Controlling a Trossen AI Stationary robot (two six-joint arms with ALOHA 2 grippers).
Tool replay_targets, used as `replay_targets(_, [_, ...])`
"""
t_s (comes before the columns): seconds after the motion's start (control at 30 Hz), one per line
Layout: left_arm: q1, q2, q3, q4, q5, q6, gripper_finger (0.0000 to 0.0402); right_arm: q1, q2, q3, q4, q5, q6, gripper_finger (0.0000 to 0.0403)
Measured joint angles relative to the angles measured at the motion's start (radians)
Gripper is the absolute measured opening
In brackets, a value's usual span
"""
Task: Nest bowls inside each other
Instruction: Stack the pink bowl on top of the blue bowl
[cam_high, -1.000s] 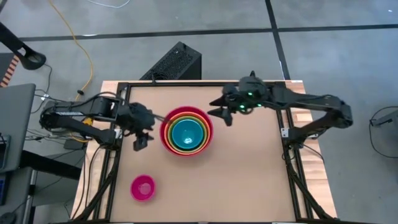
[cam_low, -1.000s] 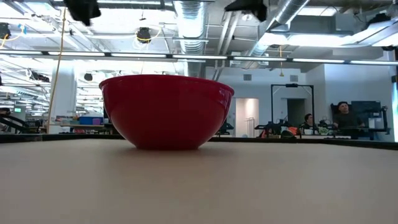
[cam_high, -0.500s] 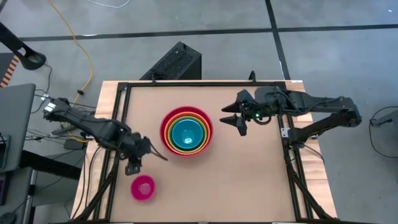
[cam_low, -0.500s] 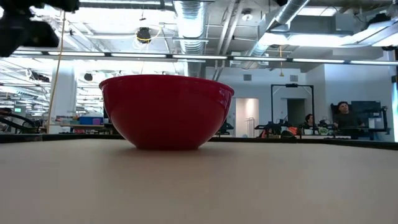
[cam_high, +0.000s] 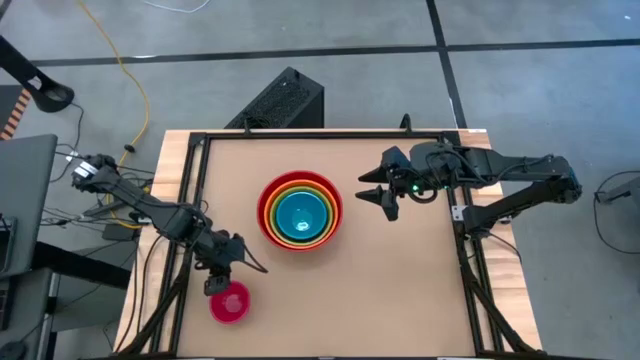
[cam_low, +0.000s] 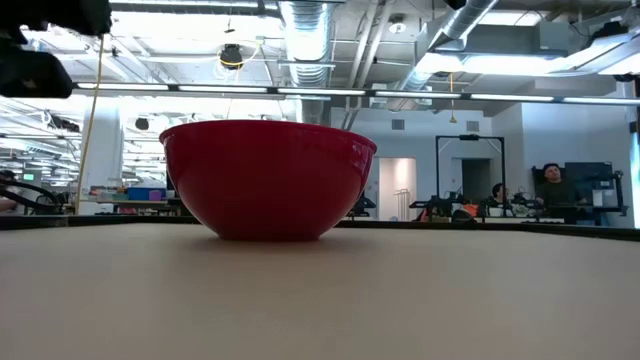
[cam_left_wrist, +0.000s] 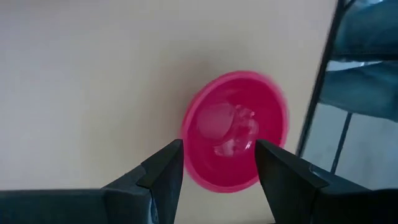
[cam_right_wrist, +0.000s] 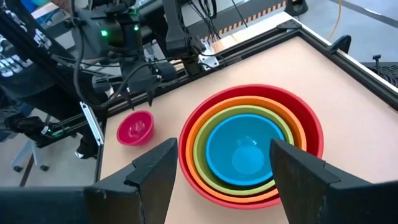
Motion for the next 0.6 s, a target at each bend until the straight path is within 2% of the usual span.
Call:
replay_targets(0.23, [-0.006,0.000,-0.043,0.017,0.007,-0.014,0.0186,0.000,0.000,0.000,0.002,-0.001,0.000,0.0260])
replay_targets(0.6, [-0.007,0.000,-0.149,0.177,0.052,-0.060,0.0185,0.000,-0.021,0.000,0.004,-0.001,-0.004,0.0260])
